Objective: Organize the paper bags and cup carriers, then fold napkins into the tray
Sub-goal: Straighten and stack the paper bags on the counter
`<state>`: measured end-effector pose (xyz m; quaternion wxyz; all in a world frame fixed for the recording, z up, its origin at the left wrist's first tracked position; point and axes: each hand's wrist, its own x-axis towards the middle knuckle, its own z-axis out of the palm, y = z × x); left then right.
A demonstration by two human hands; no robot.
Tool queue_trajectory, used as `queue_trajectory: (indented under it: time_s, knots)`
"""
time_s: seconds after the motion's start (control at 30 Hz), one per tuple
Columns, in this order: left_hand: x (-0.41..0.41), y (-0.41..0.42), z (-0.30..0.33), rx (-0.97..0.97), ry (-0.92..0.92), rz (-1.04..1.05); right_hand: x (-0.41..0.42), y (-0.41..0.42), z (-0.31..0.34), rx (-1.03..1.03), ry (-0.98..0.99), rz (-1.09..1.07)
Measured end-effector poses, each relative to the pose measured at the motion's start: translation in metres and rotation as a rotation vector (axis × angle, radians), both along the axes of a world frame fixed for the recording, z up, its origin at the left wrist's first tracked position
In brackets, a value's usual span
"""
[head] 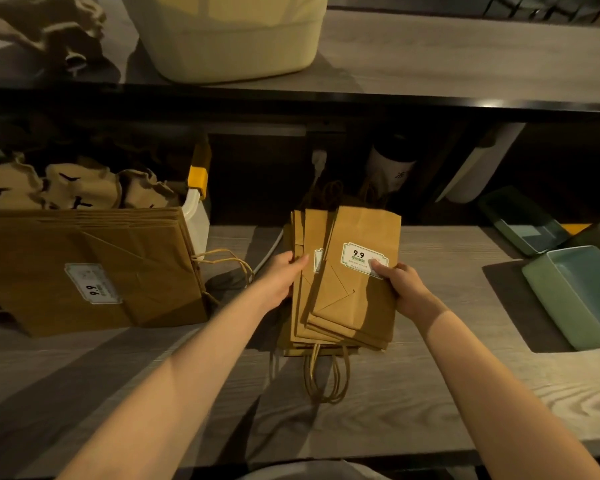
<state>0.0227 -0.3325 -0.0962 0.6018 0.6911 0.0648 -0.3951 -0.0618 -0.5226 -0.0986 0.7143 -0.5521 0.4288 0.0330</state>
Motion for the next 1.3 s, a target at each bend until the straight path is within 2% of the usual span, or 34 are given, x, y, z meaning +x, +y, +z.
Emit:
queue_trajectory:
  time_s: [0.1,0.23,0.43,0.53,0.7,0.87,0.97,1.13,1.3]
  knots:
    - [0.002,0.002,-0.001,0.013,-0.022,-0.035,-0.001,-0.002,0.001,-0.006,0.003,0.001]
    - [0.000,0.002,-0.006,0.114,-0.070,0.063,0.000,0.000,0.002,-0.023,-0.016,-0.016]
    - [0.005,0.007,-0.007,0.075,-0.064,0.104,0.001,-0.001,0.003,-0.016,-0.037,-0.021]
    - [0.006,0.007,-0.006,0.126,-0.107,0.093,-0.001,-0.003,0.001,-0.037,-0.042,-0.029]
    - [0.010,0.008,-0.009,0.341,-0.306,0.063,-0.005,-0.007,0.002,-0.053,-0.062,-0.053]
    - [0.008,0.003,0.012,0.550,-0.502,-0.095,-0.010,-0.008,0.001,-0.060,-0.093,-0.063]
    - [0.010,0.003,0.037,0.529,-0.600,-0.108,-0.009,-0.005,-0.001,-0.047,-0.088,-0.119]
    - [0.008,0.016,0.077,0.480,-0.811,0.026,-0.008,0.003,-0.001,-0.030,-0.027,-0.197]
    - [0.006,0.031,0.086,0.531,-0.984,0.115,-0.004,0.020,0.004,-0.124,-0.043,-0.049]
